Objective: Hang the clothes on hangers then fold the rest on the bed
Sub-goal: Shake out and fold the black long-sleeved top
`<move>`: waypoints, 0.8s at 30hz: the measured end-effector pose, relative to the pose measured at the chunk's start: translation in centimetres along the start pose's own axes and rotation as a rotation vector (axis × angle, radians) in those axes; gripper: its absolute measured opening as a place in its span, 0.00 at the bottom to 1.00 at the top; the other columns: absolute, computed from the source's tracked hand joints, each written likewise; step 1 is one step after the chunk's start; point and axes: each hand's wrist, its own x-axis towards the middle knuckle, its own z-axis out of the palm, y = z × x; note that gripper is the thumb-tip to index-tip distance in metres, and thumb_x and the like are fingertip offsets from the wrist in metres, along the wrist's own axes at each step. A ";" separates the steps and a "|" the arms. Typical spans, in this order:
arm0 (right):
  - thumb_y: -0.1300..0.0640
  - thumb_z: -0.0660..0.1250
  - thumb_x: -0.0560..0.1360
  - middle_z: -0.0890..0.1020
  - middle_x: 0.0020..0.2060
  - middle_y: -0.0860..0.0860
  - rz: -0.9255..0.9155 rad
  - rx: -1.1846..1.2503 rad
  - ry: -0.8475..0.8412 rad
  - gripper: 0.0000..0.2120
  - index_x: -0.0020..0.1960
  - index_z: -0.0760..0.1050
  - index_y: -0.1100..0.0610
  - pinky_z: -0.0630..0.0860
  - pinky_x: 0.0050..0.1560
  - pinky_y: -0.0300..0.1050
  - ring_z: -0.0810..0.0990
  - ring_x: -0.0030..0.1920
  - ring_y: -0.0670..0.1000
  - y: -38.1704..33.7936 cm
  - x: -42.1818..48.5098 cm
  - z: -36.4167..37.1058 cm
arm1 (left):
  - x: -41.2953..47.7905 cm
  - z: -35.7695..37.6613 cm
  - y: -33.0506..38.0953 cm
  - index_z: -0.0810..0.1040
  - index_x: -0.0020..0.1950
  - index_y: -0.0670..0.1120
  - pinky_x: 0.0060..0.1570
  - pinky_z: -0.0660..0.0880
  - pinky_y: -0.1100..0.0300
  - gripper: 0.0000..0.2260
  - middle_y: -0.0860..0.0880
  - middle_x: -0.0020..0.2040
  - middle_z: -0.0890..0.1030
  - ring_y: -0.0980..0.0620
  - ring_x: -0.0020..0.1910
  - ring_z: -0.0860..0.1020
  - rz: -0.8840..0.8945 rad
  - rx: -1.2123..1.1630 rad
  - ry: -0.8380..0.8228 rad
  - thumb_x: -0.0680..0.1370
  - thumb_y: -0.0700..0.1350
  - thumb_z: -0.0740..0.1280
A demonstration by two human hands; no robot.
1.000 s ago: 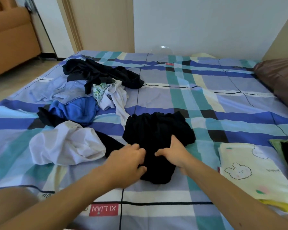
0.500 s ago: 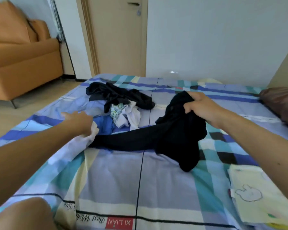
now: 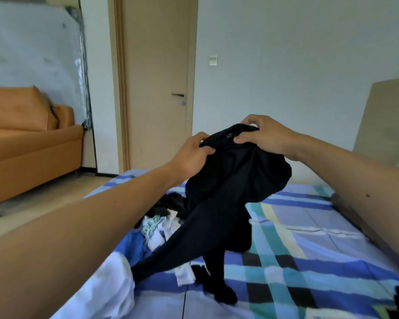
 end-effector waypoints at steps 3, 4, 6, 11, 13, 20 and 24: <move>0.43 0.74 0.74 0.81 0.46 0.53 0.000 -0.026 0.107 0.21 0.57 0.72 0.55 0.74 0.40 0.45 0.80 0.41 0.53 -0.2 0.4 -2.4 | 1.1 -1.0 4.1 0.74 0.49 0.45 0.40 0.73 0.60 0.05 0.49 0.41 0.80 0.52 0.40 0.77 0.032 -0.095 0.009 0.81 0.47 0.65; 0.43 0.73 0.75 0.81 0.46 0.54 -0.014 -0.029 0.140 0.21 0.57 0.72 0.55 0.73 0.40 0.46 0.80 0.41 0.53 -0.5 0.5 -3.0 | 1.4 -1.5 5.3 0.74 0.50 0.44 0.38 0.73 0.62 0.12 0.50 0.40 0.81 0.53 0.38 0.78 0.066 -0.051 -0.002 0.80 0.53 0.68; 0.44 0.71 0.76 0.82 0.46 0.54 -0.054 -0.038 0.189 0.18 0.55 0.72 0.56 0.73 0.41 0.47 0.81 0.42 0.54 -1.0 0.6 -4.1 | 2.0 -2.3 7.3 0.73 0.52 0.45 0.38 0.75 0.62 0.23 0.52 0.42 0.83 0.55 0.38 0.80 0.167 0.232 -0.016 0.74 0.62 0.72; 0.49 0.68 0.79 0.82 0.43 0.58 -0.143 -0.017 0.184 0.14 0.48 0.76 0.62 0.73 0.46 0.48 0.79 0.41 0.53 -1.8 0.9 -6.0 | 3.1 -4.2 9.9 0.73 0.48 0.48 0.49 0.77 0.46 0.14 0.48 0.43 0.80 0.47 0.43 0.79 0.375 0.707 0.025 0.82 0.57 0.58; 0.51 0.67 0.80 0.80 0.41 0.58 -0.167 -0.045 0.160 0.13 0.48 0.77 0.63 0.71 0.46 0.48 0.77 0.41 0.53 -2.1 0.6 -6.6 | 3.1 -5.1 10.6 0.77 0.48 0.42 0.52 0.76 0.42 0.17 0.44 0.44 0.82 0.44 0.45 0.80 0.362 0.654 -0.009 0.84 0.52 0.55; 0.54 0.69 0.80 0.87 0.48 0.55 -0.228 0.031 0.042 0.08 0.52 0.84 0.58 0.79 0.58 0.48 0.85 0.49 0.52 -2.9 -1.0 -6.9 | 2.5 -7.4 9.7 0.79 0.59 0.35 0.52 0.75 0.52 0.15 0.42 0.48 0.82 0.46 0.47 0.79 0.053 0.353 -0.121 0.86 0.44 0.57; 0.57 0.69 0.81 0.82 0.35 0.54 -0.211 0.077 -0.049 0.08 0.46 0.85 0.56 0.78 0.41 0.38 0.79 0.35 0.49 -2.4 -1.6 -6.5 | 1.7 -7.9 8.8 0.81 0.62 0.42 0.60 0.78 0.53 0.15 0.45 0.57 0.84 0.47 0.58 0.82 0.003 0.165 -0.033 0.86 0.44 0.56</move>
